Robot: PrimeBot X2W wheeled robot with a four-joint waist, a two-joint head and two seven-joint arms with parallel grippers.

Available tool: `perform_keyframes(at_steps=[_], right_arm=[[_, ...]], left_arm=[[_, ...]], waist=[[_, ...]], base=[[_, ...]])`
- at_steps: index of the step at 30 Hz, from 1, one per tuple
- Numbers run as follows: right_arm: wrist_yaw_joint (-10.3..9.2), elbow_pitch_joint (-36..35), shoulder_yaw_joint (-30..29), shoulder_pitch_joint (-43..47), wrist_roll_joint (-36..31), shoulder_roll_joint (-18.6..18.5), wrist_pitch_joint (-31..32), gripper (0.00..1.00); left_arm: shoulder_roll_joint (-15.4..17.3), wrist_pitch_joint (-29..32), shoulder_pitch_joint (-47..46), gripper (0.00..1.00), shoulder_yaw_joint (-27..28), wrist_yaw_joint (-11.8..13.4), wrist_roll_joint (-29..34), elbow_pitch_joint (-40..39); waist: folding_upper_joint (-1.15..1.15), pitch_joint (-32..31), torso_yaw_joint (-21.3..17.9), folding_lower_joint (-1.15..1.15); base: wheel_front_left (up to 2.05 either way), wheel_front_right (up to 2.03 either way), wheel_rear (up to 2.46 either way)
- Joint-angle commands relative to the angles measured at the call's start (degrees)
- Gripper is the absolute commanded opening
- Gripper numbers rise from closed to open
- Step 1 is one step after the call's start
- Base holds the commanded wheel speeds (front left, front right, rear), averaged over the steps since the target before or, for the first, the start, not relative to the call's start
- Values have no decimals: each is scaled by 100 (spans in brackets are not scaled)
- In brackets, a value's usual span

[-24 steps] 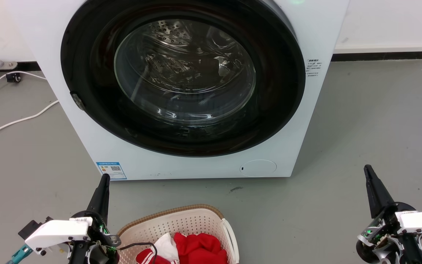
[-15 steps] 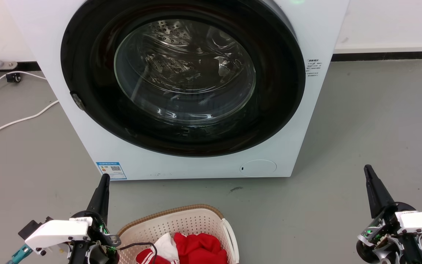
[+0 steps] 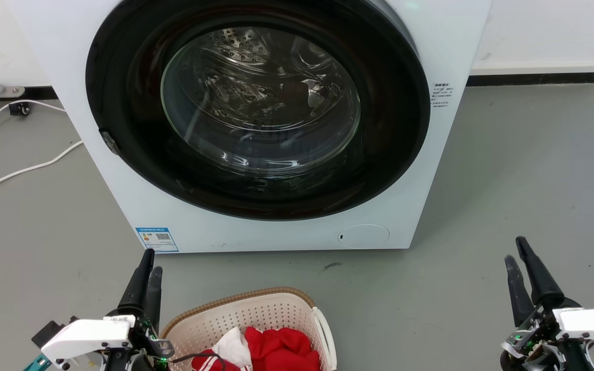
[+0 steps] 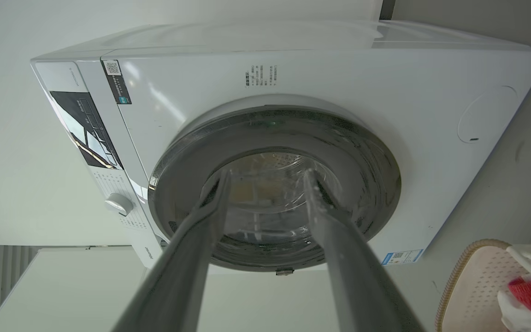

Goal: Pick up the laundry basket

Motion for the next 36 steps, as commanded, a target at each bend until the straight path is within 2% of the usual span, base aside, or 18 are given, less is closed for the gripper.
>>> perform_keyframes(at_steps=[1, 6, 12, 24, 36], right_arm=[[1, -138, 25, -110, -4, -9, -54, 100], [1, -237, 109, -59, -140, -6, -213, 100], [1, -353, 159, -31, -624, -20, -382, 100], [1, -766, 266, 66, -2313, -15, -671, 100], [1, -873, 428, 110, -3859, -20, -924, 100]], left_arm=[[19, -55, -113, 100, -50, -6, 6, -128], [19, -210, -114, 100, -178, -7, 152, -237], [19, -373, -115, 100, -240, -8, 737, -411], [20, -665, -120, 100, -381, 18, 2323, -763], [20, -924, -123, 100, -604, 123, 3863, -859]], waist=[[0, 1, 1, 0], [0, 0, 9, 0], [0, -5, 26, 0], [0, -23, 60, 0], [0, -23, 88, 0]], base=[[0, 0, 0], [0, 0, 0], [0, 0, 0], [0, 0, 0], [0, 0, 0]])
